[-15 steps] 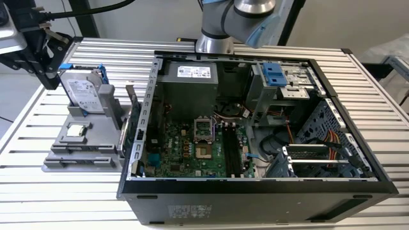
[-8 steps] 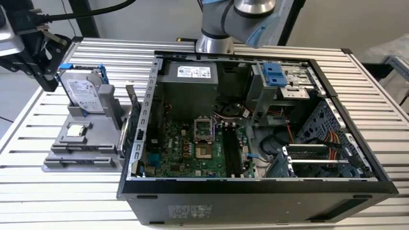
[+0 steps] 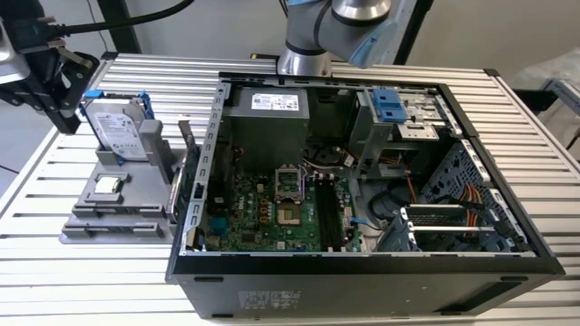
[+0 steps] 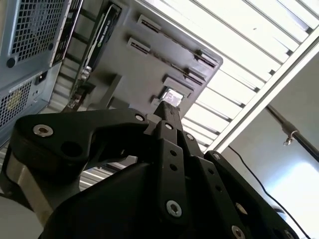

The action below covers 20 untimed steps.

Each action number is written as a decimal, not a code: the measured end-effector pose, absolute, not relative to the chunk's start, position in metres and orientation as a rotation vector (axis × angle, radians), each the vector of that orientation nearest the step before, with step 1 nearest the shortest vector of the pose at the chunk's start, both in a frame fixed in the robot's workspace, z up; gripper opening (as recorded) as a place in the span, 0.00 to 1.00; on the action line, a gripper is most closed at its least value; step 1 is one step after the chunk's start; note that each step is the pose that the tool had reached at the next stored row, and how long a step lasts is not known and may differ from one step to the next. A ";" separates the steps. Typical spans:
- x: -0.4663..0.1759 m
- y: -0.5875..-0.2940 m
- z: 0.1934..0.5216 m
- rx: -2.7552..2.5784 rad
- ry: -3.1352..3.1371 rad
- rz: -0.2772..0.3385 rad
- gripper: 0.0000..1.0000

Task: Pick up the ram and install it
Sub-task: 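Reach for the ram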

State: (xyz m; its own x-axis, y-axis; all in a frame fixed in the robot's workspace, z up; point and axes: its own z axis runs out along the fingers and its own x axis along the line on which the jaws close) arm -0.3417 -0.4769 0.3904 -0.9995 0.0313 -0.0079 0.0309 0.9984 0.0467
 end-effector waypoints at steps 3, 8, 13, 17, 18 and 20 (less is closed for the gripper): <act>-0.342 -0.478 0.390 0.049 3.132 0.073 0.00; -0.342 -0.479 0.390 0.048 3.132 0.072 0.00; -0.342 -0.480 0.390 0.048 3.132 0.072 0.00; -0.342 -0.481 0.390 0.049 3.132 0.072 0.00; -0.342 -0.481 0.390 0.048 3.132 0.072 0.00; -0.342 -0.481 0.390 0.049 3.132 0.072 0.00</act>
State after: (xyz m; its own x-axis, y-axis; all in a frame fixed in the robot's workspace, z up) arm -0.3418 -0.4811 0.3903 -0.9995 0.0311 -0.0078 0.0308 0.9985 0.0461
